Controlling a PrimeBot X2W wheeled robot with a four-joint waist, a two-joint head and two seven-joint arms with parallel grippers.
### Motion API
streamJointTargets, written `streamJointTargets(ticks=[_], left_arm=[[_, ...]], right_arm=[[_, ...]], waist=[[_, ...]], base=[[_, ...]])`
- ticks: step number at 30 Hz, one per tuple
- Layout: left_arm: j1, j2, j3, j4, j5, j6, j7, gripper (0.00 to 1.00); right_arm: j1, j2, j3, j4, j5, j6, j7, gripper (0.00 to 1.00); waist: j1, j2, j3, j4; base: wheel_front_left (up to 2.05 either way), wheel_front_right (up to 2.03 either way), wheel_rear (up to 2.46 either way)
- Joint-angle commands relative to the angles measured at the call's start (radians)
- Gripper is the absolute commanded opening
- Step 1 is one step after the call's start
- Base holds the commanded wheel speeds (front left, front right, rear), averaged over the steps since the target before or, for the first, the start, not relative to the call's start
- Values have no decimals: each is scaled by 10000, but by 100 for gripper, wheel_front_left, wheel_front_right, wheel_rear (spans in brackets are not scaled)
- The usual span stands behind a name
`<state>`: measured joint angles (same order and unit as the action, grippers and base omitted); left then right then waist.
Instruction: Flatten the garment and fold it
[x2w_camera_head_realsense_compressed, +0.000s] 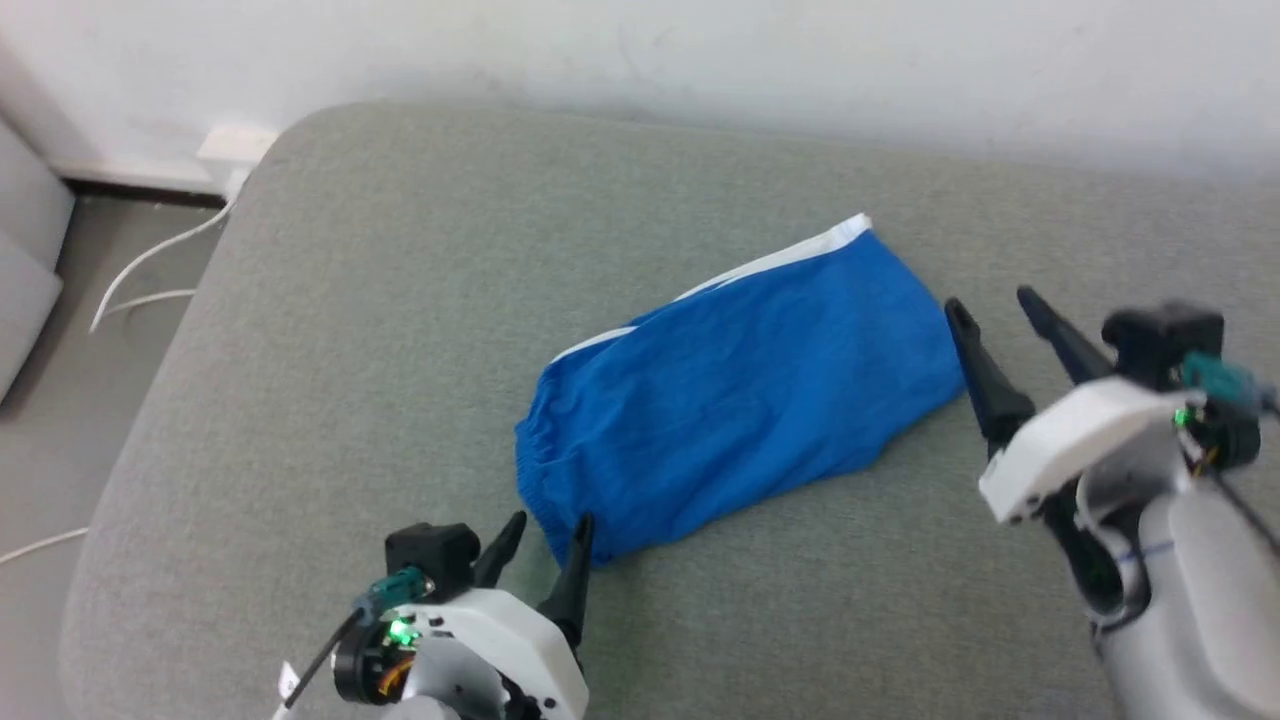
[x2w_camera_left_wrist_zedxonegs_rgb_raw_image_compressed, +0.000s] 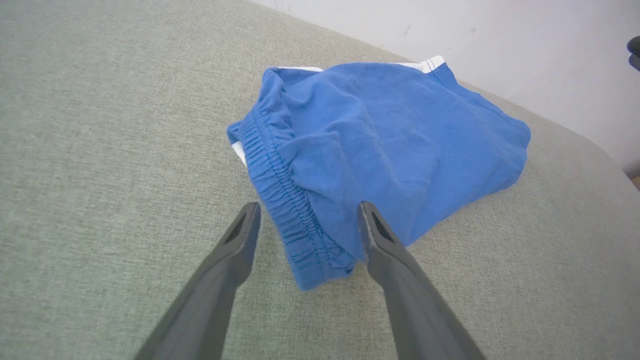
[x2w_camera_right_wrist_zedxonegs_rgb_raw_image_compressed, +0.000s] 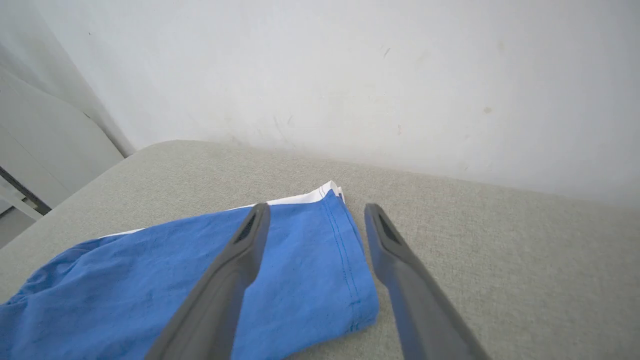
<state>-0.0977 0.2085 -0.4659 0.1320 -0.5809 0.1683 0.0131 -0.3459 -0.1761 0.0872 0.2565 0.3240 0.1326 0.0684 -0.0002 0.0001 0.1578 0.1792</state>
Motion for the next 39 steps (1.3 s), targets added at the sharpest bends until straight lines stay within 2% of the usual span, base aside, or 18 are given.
streamJointTargets(ticks=[1,5,10,14,16,20,24,30,37,38,39], left_arm=[[-18,-86,-2,114,-108,13,14,100],[-326,-333,72,833,-247,203,178,100],[-667,-656,232,1752,-482,664,645,100],[-815,-797,-16,2163,-763,438,1350,100],[-866,-803,-143,2215,-837,249,1543,0],[-989,-805,-297,2173,-853,47,1645,0],[-1184,-835,-357,2134,-831,-85,1540,0],[-1409,-931,-430,2129,-825,-197,1358,0],[-1572,-1010,-481,2199,-850,-254,1214,0],[-1587,-1015,-483,2206,-857,-258,1198,0],[-1603,-1017,-476,2203,-858,-257,1167,0]], right_arm=[[237,200,-141,-201,-134,-19,-55,100],[1074,865,-854,-1078,-772,-19,-32,100],[1527,1175,-1063,-1609,-1248,-19,12,100],[1572,1243,-1176,-1650,-1478,-19,48,100],[1432,1251,-1222,-1509,-1503,-19,5,100],[812,1255,-1468,-803,-1804,-19,-157,100],[-101,1257,-1535,431,-2175,-19,91,100],[-1415,1257,-1844,2425,-2615,-19,1955,100],[-2283,1258,-2009,3459,-3172,-19,4501,99],[-2344,1258,-1957,3483,-3164,-19,4786,52],[-2392,1258,-1929,3475,-3097,-19,4992,32]], waist=[[2,-1,-135,-180],[2,-1,-60,-282],[2,-1,69,-400],[2,-1,213,-440],[2,-1,306,-439],[2,-1,537,-315],[2,-1,746,-96],[2,-1,984,206],[2,-1,1120,338],[2,-1,1130,340],[2,-1,1141,335]], base=[[0,0,0],[0,0,0],[0,0,0],[0,0,0],[0,0,0],[0,0,0],[0,0,0],[0,0,0],[0,0,0],[0,0,0],[0,0,0]])
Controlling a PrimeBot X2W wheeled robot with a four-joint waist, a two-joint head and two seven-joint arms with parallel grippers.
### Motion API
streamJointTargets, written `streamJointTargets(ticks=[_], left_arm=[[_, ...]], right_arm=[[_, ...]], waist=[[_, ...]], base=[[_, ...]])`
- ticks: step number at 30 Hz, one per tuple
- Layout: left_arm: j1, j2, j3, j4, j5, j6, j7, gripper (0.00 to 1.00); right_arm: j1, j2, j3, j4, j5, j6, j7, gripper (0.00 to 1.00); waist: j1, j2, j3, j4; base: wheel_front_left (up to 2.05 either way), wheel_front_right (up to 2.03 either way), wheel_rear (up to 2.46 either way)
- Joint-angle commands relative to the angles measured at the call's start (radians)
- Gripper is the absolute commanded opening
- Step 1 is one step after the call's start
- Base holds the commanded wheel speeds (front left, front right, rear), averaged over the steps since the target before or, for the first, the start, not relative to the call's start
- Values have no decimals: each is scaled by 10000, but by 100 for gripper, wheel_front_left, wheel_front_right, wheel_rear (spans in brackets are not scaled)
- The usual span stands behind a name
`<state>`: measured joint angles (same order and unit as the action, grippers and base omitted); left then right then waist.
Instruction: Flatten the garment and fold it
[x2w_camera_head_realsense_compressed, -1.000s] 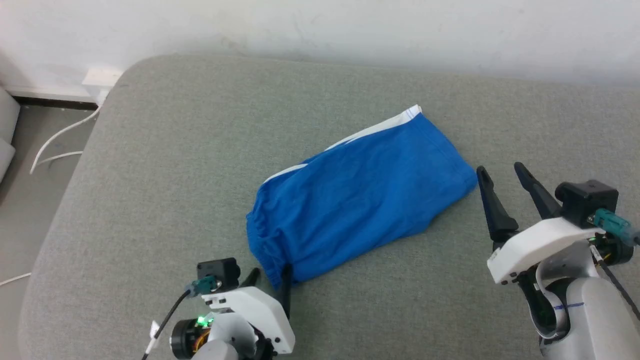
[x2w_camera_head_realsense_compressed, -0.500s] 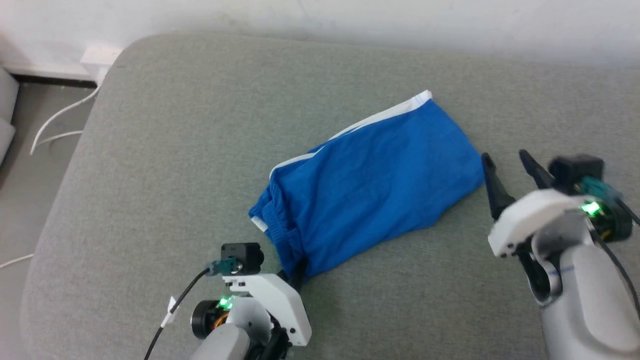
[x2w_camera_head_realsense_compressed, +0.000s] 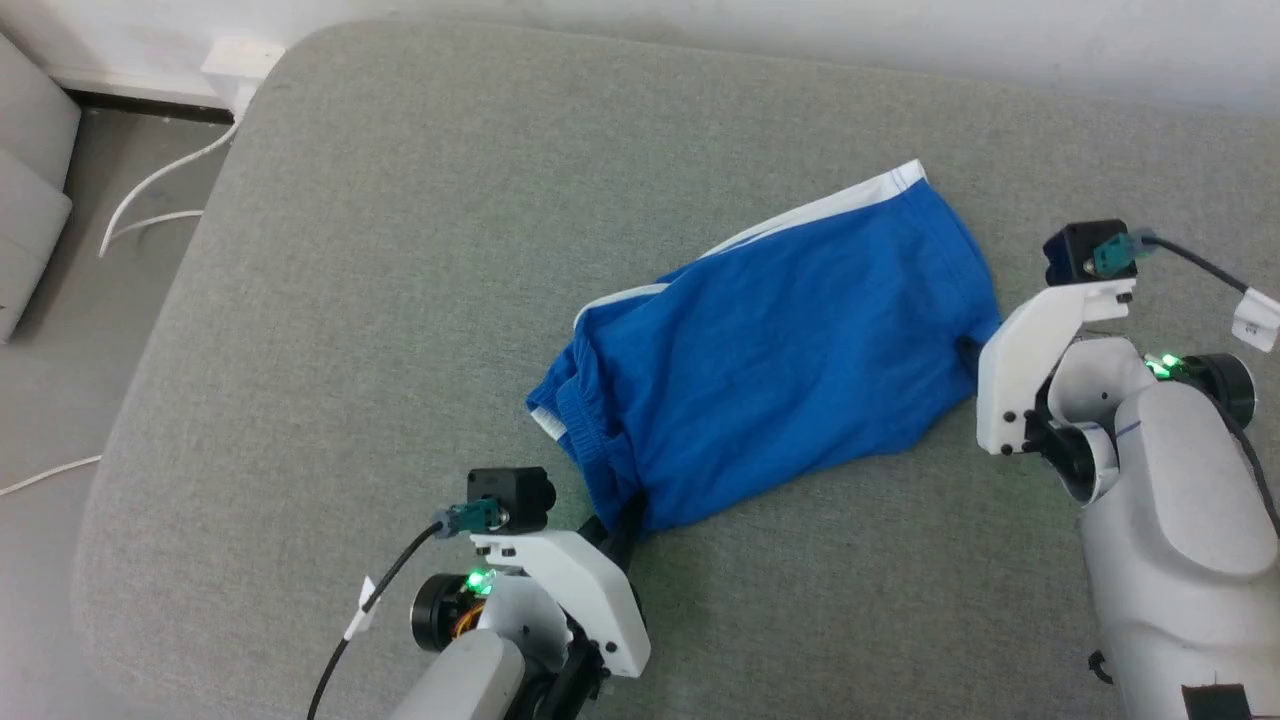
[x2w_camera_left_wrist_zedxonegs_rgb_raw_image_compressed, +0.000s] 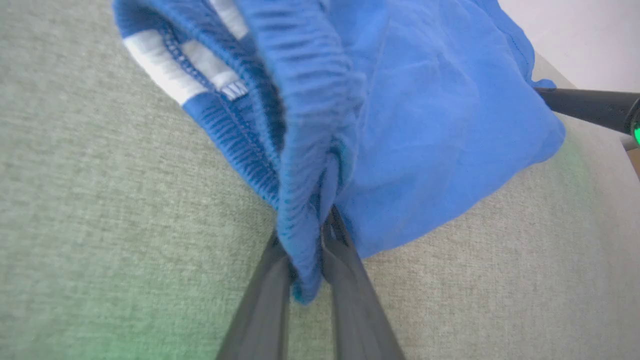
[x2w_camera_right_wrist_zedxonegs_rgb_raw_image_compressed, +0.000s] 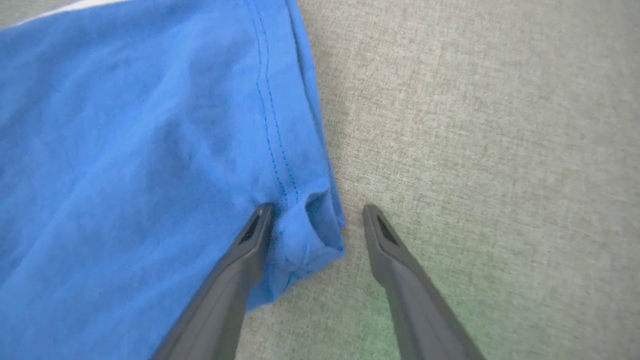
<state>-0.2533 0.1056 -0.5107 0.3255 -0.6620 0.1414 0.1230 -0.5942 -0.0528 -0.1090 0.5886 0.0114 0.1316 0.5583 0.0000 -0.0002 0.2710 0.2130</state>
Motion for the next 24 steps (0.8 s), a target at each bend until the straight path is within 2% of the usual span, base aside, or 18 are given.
streamJointTargets(ticks=[1,3,10,18,24], left_arm=[[-61,17,-19,268,-46,18,40,0],[-83,31,1,271,-47,26,-15,0],[-41,109,65,195,-99,-24,-199,0],[336,626,170,-531,-171,56,20,0],[782,1110,101,-1494,-272,187,689,0]], right_arm=[[52,25,77,130,122,-9,247,0],[39,25,130,-19,148,-9,376,0],[755,25,88,-1275,607,-9,-197,0],[3217,26,287,-4665,1247,-9,-208,0],[5200,26,-329,-6535,1794,-9,91,0]], waist=[[0,2,19,-16],[0,2,8,-51],[0,2,-313,-229],[0,2,-824,-879],[0,2,-1013,-1251]], base=[[0,0,0],[0,0,0],[0,0,0],[0,0,0],[0,0,0]])
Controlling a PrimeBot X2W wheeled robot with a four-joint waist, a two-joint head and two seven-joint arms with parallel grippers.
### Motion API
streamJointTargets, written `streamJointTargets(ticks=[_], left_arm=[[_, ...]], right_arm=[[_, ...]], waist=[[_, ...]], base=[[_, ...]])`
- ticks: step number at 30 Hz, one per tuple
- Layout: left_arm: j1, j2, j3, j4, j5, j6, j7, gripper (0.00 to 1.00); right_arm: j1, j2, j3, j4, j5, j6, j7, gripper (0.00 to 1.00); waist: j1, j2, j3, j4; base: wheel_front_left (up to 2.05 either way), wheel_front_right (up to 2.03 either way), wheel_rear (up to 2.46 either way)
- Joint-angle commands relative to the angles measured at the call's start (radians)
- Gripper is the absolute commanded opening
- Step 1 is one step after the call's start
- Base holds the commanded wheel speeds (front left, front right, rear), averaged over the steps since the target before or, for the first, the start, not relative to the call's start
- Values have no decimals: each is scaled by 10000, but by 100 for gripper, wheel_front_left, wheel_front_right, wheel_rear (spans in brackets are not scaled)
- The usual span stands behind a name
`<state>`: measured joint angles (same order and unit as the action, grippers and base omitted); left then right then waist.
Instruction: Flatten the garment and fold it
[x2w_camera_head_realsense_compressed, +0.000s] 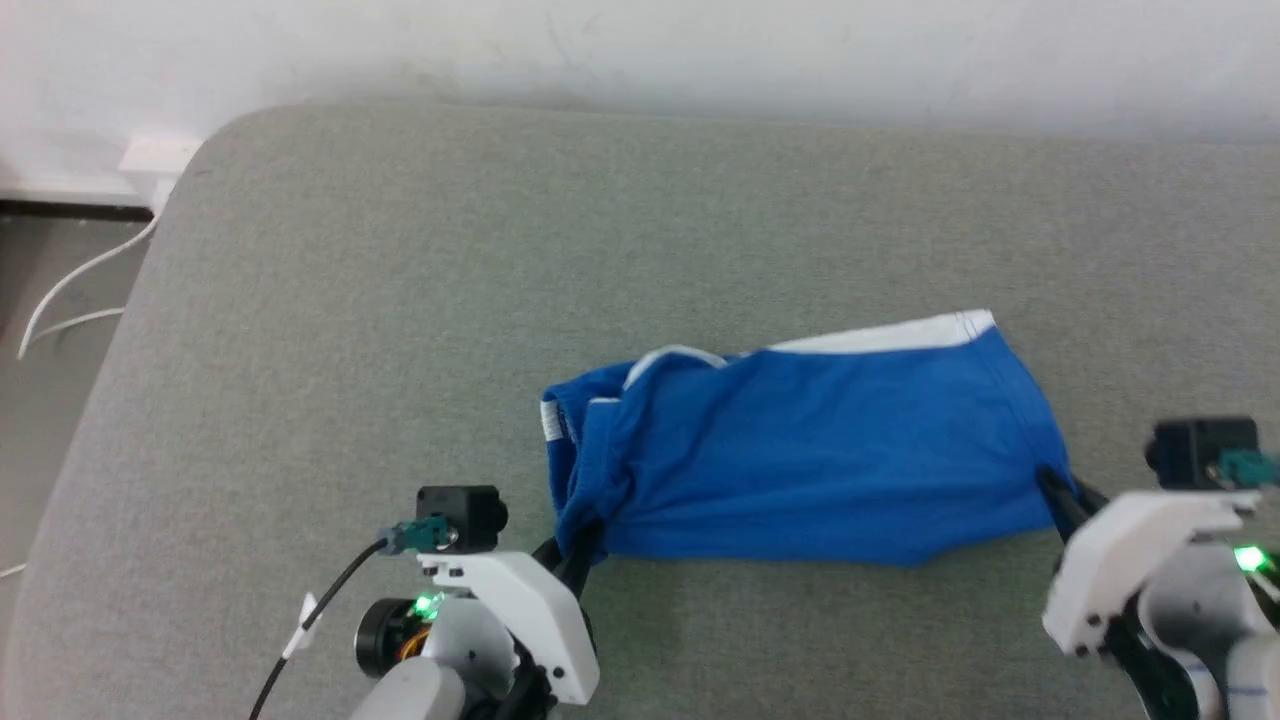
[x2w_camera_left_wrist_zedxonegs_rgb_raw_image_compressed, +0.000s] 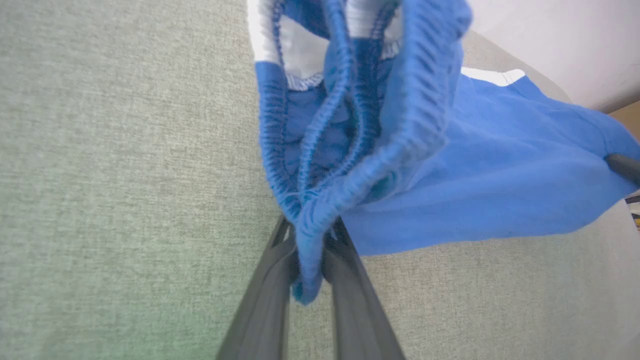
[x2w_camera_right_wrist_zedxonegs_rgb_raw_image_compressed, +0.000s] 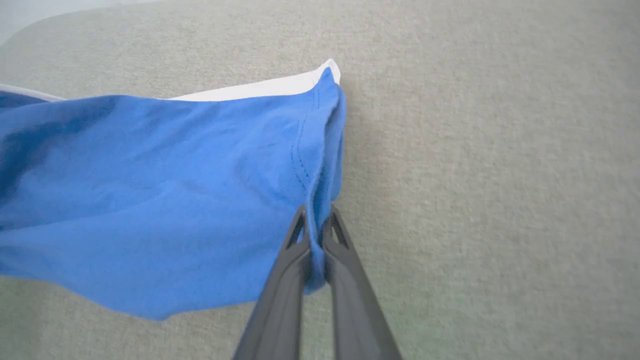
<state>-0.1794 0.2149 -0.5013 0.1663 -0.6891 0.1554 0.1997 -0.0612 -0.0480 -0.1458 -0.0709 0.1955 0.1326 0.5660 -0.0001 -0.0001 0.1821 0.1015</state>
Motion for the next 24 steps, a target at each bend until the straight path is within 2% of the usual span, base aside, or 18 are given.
streamJointTargets(ticks=[1,7,13,14,15,16,24], left_arm=[[139,98,28,-98,-51,86,38,0],[611,543,-2,-1059,-371,168,863,0],[848,593,113,-1527,-414,395,804,0],[861,594,82,-1490,-363,445,804,43],[881,569,20,-1431,-355,461,852,100],[904,516,-29,-1369,-394,452,888,100],[898,99,-62,-625,-478,313,301,100]], right_arm=[[129,-22,-90,-90,110,-19,18,0],[936,-22,-392,60,530,-19,-97,0],[806,-22,-352,348,702,-19,-531,0],[786,-22,-310,445,650,-19,-545,0],[762,-22,-217,590,644,-19,-561,55],[741,-22,-133,779,631,-19,-586,100],[302,-22,-116,2432,709,-19,-2031,100]], waist=[[1,1,-137,-187],[1,1,-162,-383],[1,1,-203,-489],[1,1,-201,-498],[1,1,-201,-509],[1,1,-206,-518],[1,1,-265,-392]], base=[[0,0,0],[0,0,0],[0,0,0],[0,0,0],[0,0,0],[0,0,0],[0,0,0]])
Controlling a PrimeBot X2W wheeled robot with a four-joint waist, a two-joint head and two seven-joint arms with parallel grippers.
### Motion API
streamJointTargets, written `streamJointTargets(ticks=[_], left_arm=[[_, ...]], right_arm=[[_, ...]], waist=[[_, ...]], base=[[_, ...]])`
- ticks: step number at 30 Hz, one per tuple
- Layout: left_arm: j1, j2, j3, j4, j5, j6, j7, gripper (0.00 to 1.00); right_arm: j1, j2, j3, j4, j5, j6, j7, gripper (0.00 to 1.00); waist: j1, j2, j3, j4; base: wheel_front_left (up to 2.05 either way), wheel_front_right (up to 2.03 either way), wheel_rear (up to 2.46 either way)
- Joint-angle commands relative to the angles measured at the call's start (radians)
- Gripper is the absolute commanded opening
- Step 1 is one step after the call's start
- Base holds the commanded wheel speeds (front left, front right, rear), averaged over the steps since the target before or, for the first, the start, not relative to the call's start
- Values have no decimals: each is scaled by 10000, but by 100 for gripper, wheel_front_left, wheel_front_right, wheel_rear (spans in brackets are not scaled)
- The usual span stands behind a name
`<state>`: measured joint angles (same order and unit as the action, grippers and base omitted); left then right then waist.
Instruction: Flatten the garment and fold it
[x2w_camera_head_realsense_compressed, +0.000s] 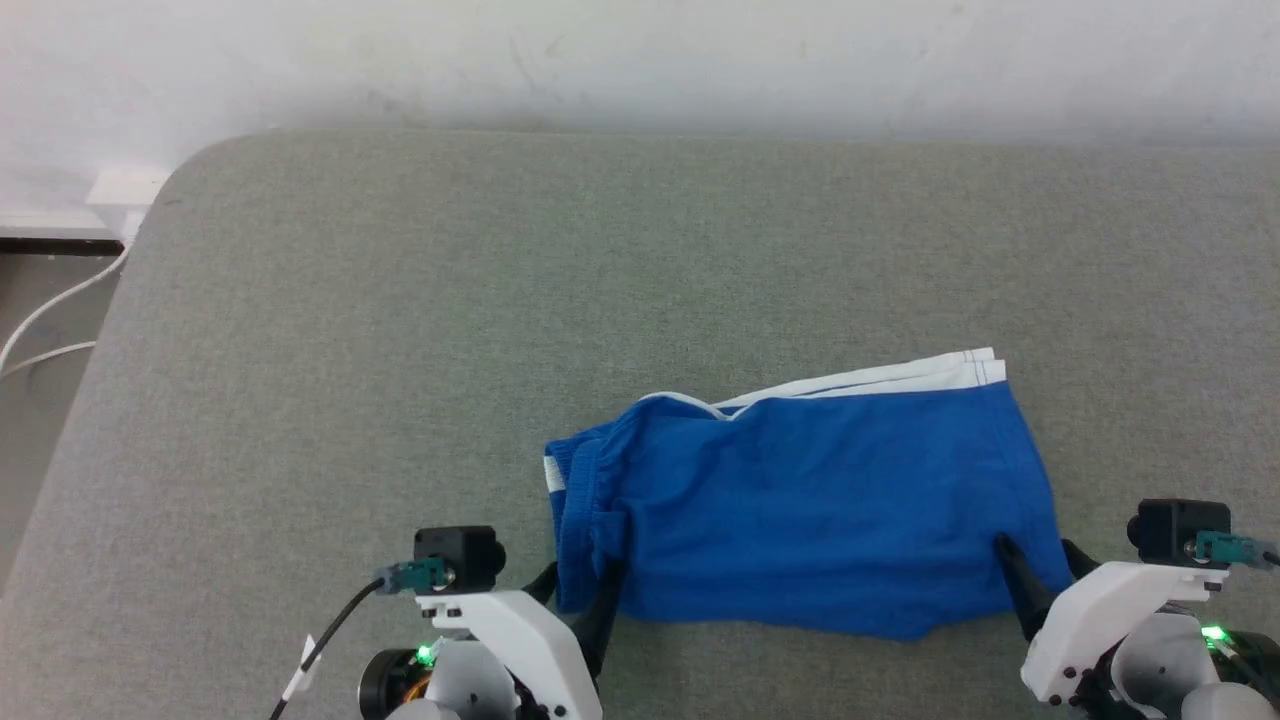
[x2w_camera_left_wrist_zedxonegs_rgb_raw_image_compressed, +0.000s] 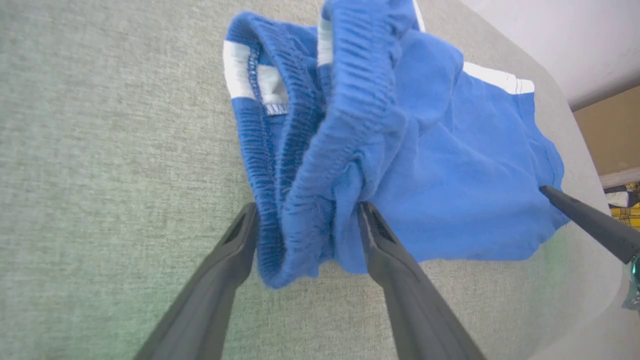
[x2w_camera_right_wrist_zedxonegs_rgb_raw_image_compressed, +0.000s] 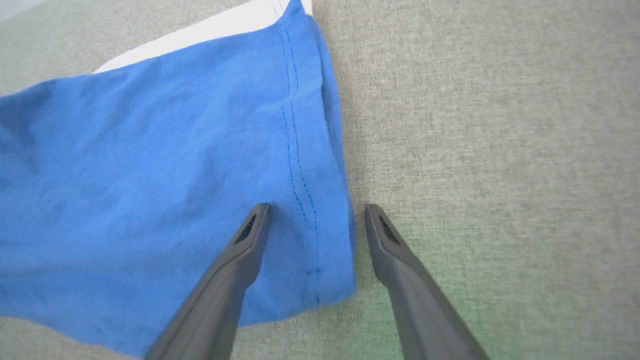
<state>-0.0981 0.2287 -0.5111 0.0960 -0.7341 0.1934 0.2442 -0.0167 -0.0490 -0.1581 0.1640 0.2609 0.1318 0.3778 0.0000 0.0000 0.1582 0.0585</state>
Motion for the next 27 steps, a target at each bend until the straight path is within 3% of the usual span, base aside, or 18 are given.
streamJointTargets(ticks=[1,9,14,18,27], left_arm=[[75,-63,69,167,3,-71,-296,100],[-14,40,553,382,349,-308,-1998,100],[-300,210,971,631,1105,-477,-4161,100],[-645,120,1406,928,1761,-642,-4999,100],[-589,-818,3234,66,3919,-1513,-5057,100]], right_arm=[[-192,-12,37,184,55,-11,-316,100],[-913,-12,-66,35,-251,-11,-1603,100],[-1574,-12,-259,503,-624,-11,-1643,100],[-2098,-12,-697,1257,-937,-11,-1075,100],[-2832,-12,-1025,2630,-993,-11,1460,100]], waist=[[0,0,-35,60],[0,0,-117,251],[0,0,-45,418],[0,0,44,595],[0,0,190,746]], base=[[0,0,0],[0,0,0],[0,0,0],[0,0,0],[0,0,0]])
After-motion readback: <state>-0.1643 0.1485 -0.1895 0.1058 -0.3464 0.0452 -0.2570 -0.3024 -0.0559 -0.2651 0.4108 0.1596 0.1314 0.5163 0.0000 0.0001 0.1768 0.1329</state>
